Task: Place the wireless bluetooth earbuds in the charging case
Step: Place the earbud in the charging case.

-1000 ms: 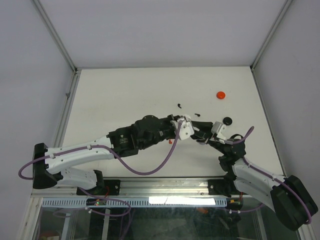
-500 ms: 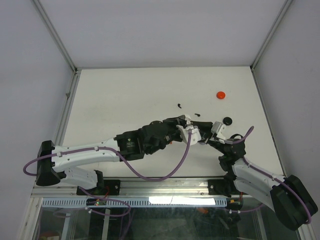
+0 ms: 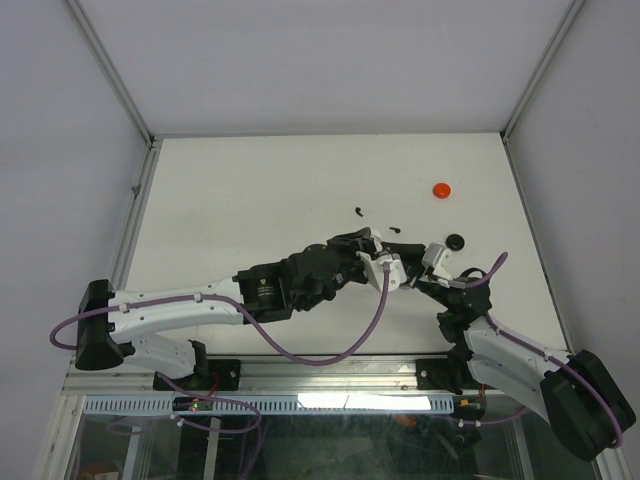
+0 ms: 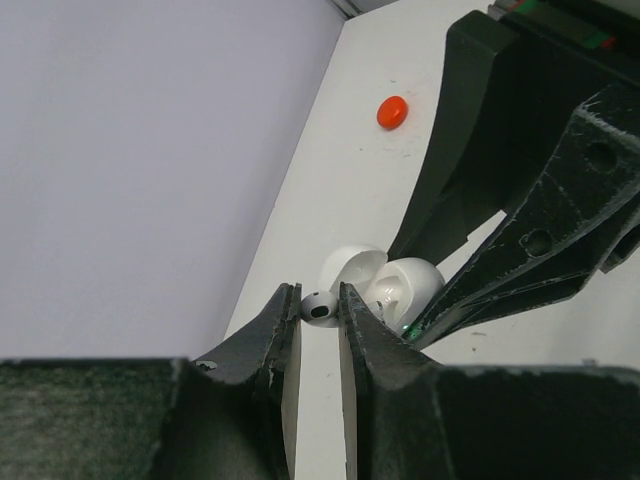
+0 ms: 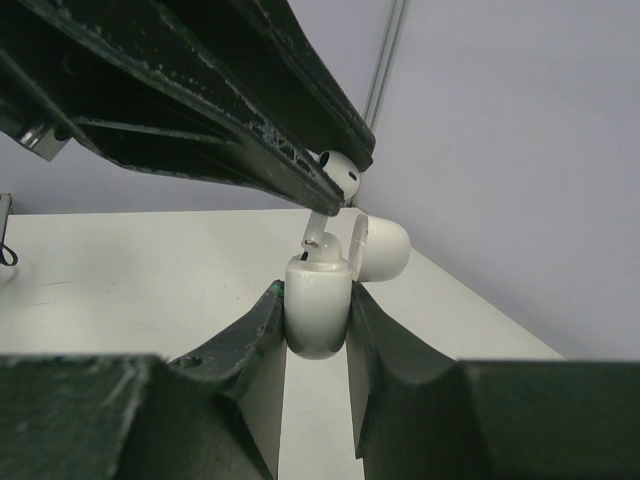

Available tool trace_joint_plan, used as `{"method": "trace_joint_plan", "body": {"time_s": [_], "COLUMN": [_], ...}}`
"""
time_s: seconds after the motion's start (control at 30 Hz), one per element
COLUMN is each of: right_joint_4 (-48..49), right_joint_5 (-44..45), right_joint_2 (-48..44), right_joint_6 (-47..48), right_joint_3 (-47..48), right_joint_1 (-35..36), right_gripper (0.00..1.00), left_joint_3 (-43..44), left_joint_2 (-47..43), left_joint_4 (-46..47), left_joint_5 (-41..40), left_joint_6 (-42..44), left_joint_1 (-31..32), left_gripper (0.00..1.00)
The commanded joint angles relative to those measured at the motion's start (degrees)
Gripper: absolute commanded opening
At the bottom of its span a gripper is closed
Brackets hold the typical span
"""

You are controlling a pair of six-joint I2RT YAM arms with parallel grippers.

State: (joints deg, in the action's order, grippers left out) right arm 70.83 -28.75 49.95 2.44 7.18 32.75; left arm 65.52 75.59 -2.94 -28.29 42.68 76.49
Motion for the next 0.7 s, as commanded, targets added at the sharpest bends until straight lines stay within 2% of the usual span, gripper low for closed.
{"method": "trace_joint_plan", "body": {"time_s": [0.0, 0.67], "right_joint_4": [3.0, 3.1], "right_joint_5": [0.4, 1.4], "right_joint_2": [0.1, -0.3], "right_joint_6": [-0.6, -0.6], "right_joint_3": [2.4, 2.1], "right_joint_1": [-0.1, -0.1], "right_gripper": [0.0, 0.0], "left_joint_3": [0.9, 1.6], "left_joint_2": [0.5, 2.5], "left_joint_4": [3.0, 0.7], "left_joint_5": [-1.7, -3.2], "left_joint_6": [1.4, 3.6], "left_joint_1": [1.2, 3.2], "left_gripper": [0.09, 0.13]}}
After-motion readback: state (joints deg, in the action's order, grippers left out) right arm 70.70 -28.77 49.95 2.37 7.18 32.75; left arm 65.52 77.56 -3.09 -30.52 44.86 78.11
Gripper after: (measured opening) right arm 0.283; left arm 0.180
